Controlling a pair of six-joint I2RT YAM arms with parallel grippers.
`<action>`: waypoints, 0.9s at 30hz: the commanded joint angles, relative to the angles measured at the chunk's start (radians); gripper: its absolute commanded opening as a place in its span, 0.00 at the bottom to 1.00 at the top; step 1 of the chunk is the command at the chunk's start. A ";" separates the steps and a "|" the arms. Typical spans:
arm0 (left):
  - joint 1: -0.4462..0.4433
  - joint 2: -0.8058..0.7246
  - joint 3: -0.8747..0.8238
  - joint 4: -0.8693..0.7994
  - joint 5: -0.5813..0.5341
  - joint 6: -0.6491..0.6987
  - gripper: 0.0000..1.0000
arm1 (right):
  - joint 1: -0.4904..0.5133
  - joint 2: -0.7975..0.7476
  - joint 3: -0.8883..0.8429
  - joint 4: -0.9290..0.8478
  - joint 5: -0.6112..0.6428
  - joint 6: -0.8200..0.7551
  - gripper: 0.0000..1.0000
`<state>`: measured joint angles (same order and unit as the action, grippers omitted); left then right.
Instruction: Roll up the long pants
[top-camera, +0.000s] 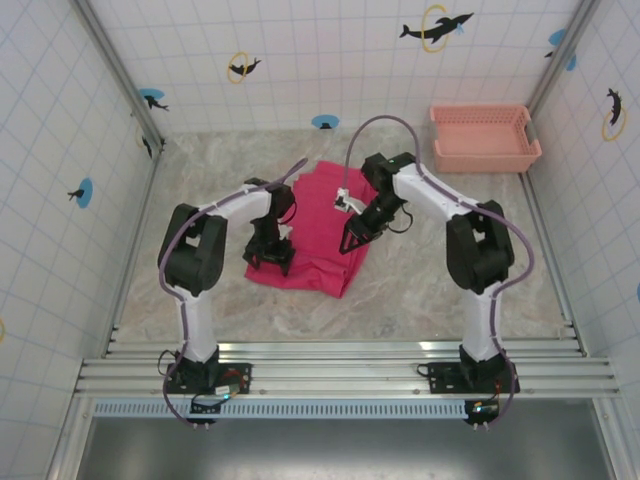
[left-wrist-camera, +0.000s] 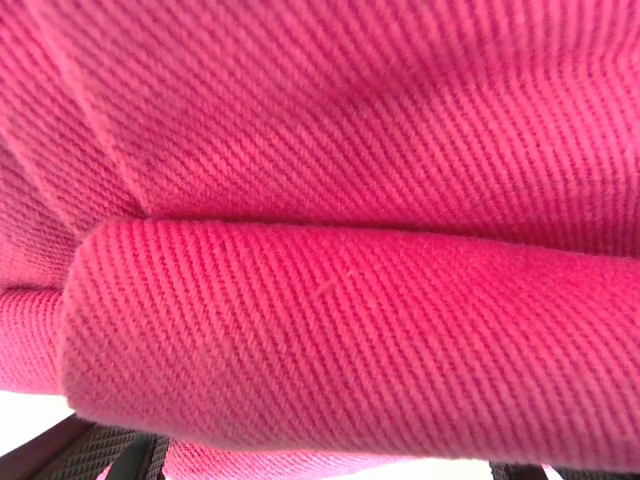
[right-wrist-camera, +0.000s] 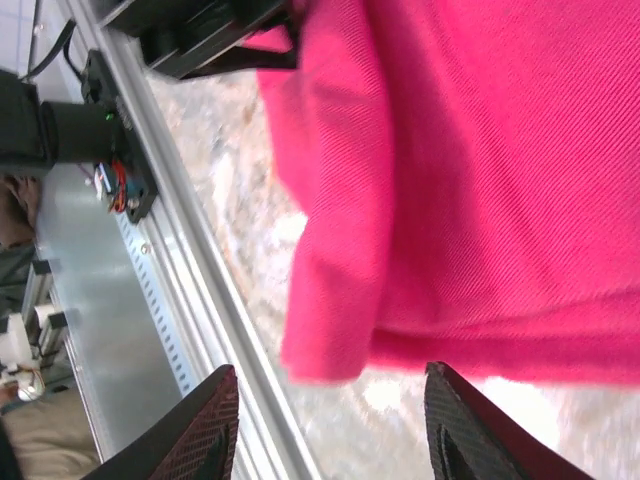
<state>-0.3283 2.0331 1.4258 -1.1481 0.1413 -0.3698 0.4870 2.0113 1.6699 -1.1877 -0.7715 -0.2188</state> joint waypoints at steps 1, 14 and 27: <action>-0.003 0.059 0.040 0.057 -0.010 0.013 0.80 | 0.060 -0.075 -0.085 -0.013 0.064 0.013 0.53; -0.003 0.089 0.101 0.013 -0.011 0.032 0.81 | 0.175 -0.103 -0.286 0.224 0.182 0.181 0.53; -0.003 0.082 0.093 -0.005 -0.003 0.041 0.81 | 0.202 0.011 -0.202 0.292 0.268 0.231 0.21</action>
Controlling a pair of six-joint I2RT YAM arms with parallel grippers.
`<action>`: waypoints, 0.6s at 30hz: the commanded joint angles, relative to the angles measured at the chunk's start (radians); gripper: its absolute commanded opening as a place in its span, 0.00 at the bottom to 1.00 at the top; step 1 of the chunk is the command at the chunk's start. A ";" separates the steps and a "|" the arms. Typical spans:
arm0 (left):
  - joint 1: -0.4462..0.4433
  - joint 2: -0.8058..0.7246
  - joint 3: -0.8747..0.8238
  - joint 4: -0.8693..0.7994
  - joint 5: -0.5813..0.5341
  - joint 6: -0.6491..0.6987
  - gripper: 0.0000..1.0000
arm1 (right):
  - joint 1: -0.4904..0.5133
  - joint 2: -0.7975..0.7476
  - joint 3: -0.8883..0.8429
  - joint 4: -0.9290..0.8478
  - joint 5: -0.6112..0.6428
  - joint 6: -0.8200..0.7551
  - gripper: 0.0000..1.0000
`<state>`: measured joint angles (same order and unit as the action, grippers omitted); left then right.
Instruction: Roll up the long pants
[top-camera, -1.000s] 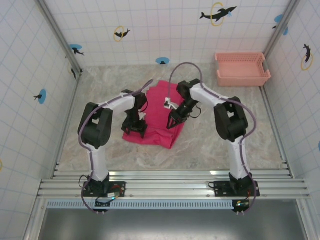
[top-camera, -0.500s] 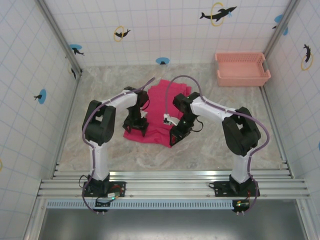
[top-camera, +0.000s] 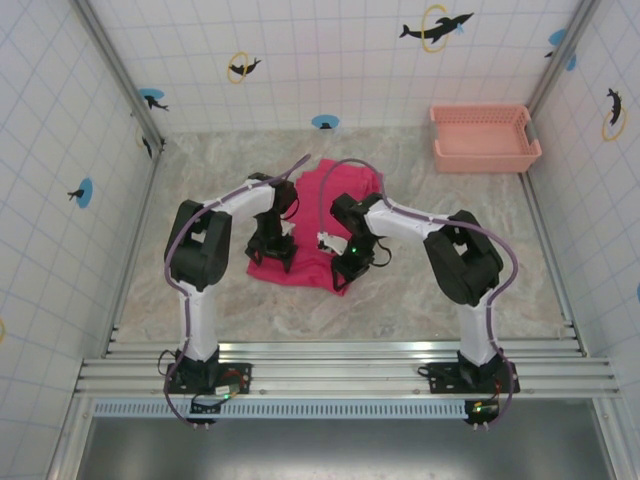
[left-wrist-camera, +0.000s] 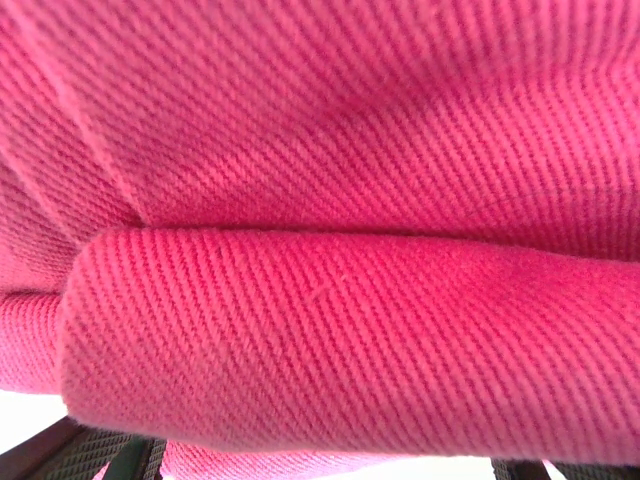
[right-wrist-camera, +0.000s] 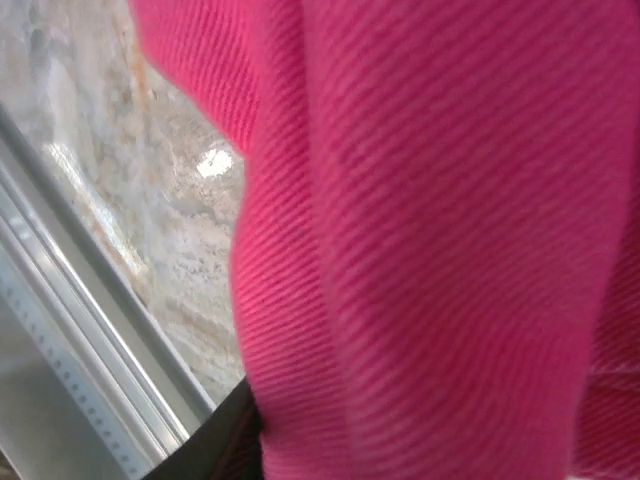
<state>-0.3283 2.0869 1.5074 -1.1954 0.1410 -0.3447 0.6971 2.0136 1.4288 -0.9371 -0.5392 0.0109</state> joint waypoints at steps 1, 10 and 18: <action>-0.004 0.027 0.009 0.040 -0.007 0.017 0.81 | -0.021 0.003 0.034 0.042 0.051 0.010 0.11; -0.003 0.025 0.008 0.017 -0.042 0.042 0.83 | -0.115 -0.036 0.052 -0.123 0.277 -0.111 0.09; -0.003 0.057 0.009 0.006 -0.091 0.064 0.83 | -0.138 0.060 0.187 -0.293 0.295 -0.181 0.11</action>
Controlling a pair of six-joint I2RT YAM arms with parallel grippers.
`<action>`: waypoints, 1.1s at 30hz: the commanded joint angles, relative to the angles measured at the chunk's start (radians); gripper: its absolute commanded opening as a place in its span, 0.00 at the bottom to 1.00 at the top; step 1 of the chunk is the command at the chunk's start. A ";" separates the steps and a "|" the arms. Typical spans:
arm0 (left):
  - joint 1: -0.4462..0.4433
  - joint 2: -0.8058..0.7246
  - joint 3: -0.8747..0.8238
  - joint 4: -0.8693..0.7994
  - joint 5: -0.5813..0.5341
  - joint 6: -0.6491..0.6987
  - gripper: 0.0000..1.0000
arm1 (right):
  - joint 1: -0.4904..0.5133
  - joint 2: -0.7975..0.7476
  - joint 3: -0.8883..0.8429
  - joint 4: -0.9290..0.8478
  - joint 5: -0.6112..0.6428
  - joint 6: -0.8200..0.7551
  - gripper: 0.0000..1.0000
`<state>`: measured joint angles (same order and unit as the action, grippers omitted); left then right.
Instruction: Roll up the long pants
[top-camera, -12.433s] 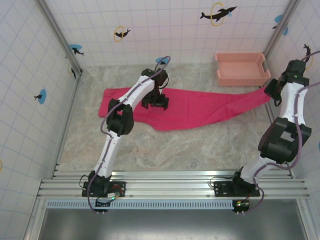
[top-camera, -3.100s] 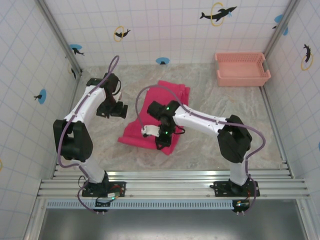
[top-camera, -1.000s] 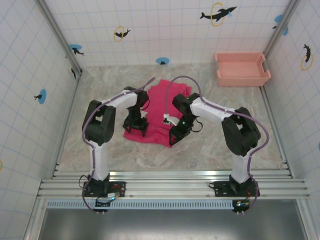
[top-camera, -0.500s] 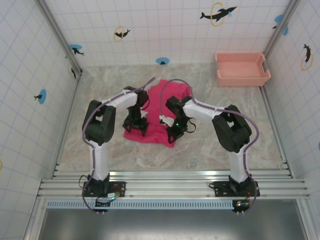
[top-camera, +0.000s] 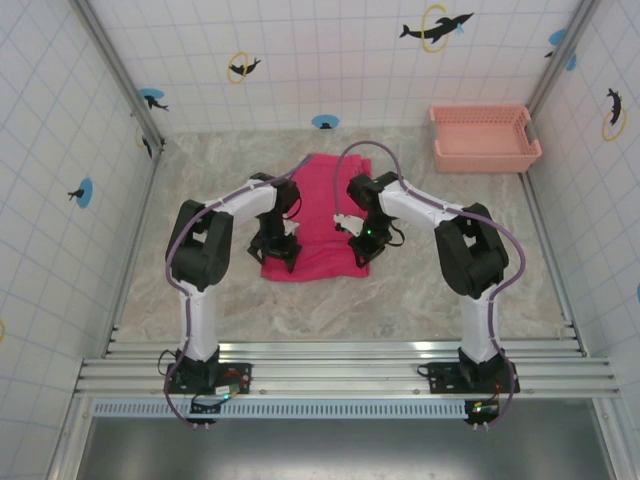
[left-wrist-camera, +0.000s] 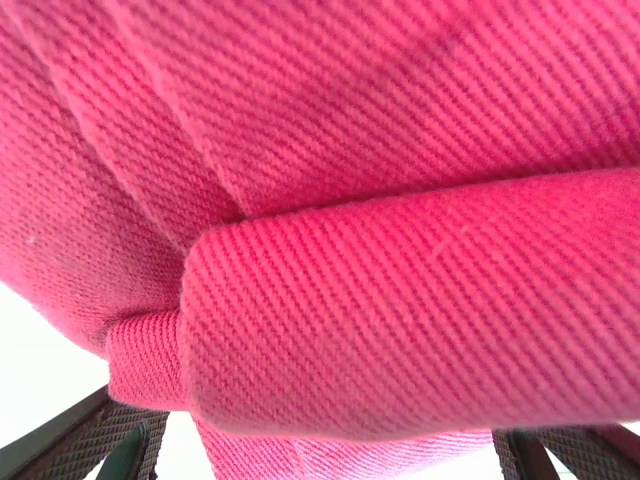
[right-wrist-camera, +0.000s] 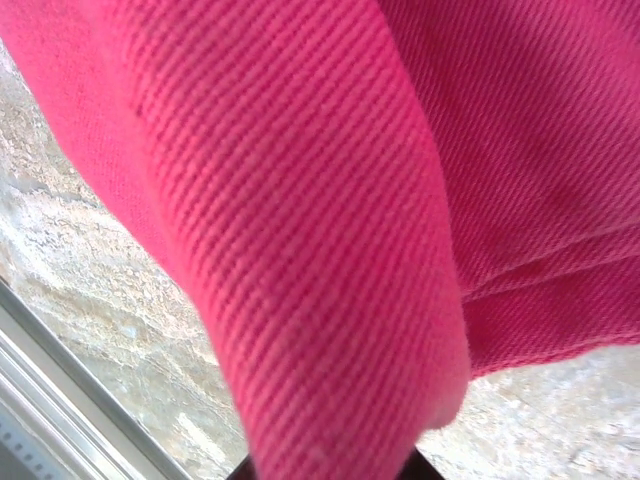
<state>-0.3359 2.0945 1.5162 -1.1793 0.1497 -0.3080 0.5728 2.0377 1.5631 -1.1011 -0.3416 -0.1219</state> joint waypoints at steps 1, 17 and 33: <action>0.005 0.054 -0.001 -0.011 -0.108 0.029 0.83 | -0.014 0.048 0.074 -0.158 0.128 -0.062 0.10; 0.004 0.082 0.038 -0.031 -0.151 0.054 0.85 | -0.006 -0.231 -0.077 0.046 0.392 -0.206 0.51; 0.007 0.099 0.123 -0.075 -0.171 0.097 0.89 | 0.390 -0.257 -0.303 0.427 0.538 -0.357 0.56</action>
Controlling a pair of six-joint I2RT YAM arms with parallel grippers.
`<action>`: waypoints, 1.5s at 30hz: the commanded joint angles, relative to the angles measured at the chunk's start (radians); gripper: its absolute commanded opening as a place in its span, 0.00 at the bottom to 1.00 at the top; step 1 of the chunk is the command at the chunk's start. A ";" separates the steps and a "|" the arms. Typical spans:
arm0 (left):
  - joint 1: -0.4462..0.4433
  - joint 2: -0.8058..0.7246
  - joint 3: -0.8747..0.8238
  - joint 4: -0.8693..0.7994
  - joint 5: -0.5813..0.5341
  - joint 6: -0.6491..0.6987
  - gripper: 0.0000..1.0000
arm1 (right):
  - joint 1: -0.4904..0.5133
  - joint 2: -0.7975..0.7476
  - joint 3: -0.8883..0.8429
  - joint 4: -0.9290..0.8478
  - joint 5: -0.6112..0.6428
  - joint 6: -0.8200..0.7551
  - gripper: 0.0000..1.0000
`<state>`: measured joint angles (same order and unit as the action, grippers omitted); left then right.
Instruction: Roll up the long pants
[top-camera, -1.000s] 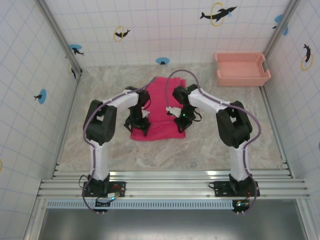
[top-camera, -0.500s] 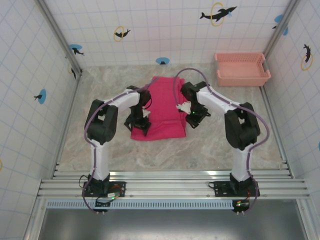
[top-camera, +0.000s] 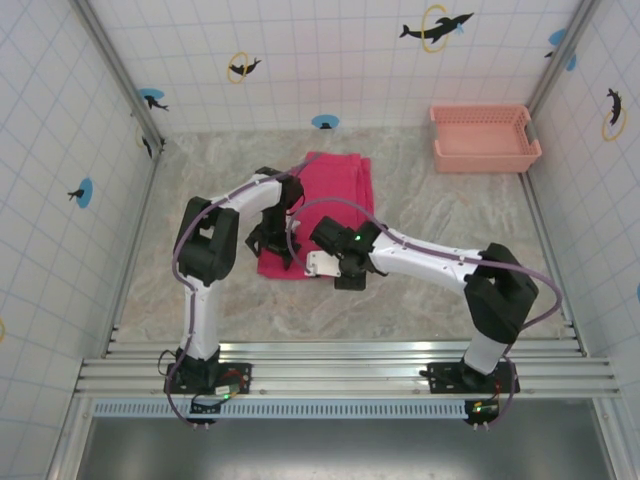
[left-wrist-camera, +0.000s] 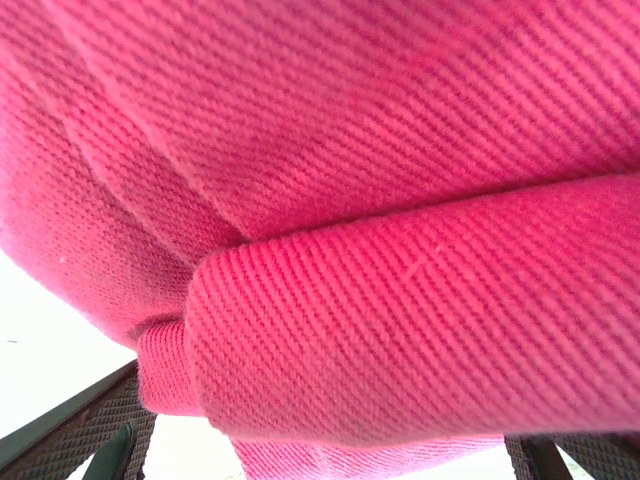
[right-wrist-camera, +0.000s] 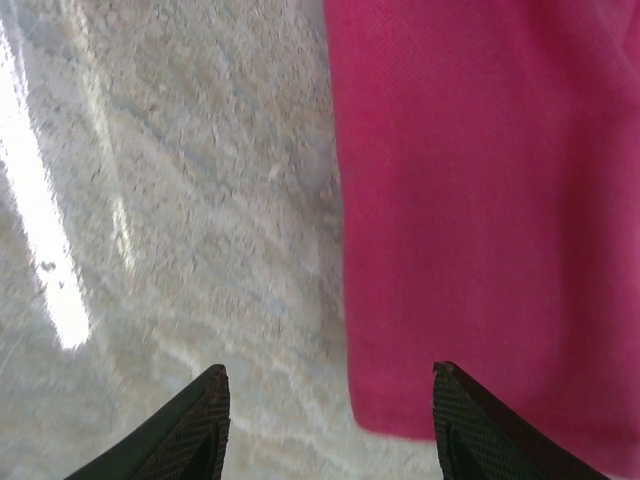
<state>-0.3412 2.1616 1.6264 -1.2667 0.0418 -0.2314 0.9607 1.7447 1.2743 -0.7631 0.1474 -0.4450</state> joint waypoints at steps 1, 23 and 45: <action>0.012 0.030 0.012 0.010 -0.060 0.022 0.89 | 0.011 0.053 -0.015 0.113 0.073 -0.043 0.56; 0.015 0.026 0.074 -0.064 -0.059 0.142 0.93 | -0.005 0.382 0.229 0.044 -0.039 -0.058 0.14; 0.175 -0.152 0.139 -0.112 -0.105 0.148 0.97 | -0.261 0.527 0.604 -0.525 -1.152 0.235 0.10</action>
<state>-0.1608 2.0441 1.7985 -1.3663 -0.0437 -0.1005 0.7586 2.2261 1.8458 -1.2316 -0.8436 -0.2935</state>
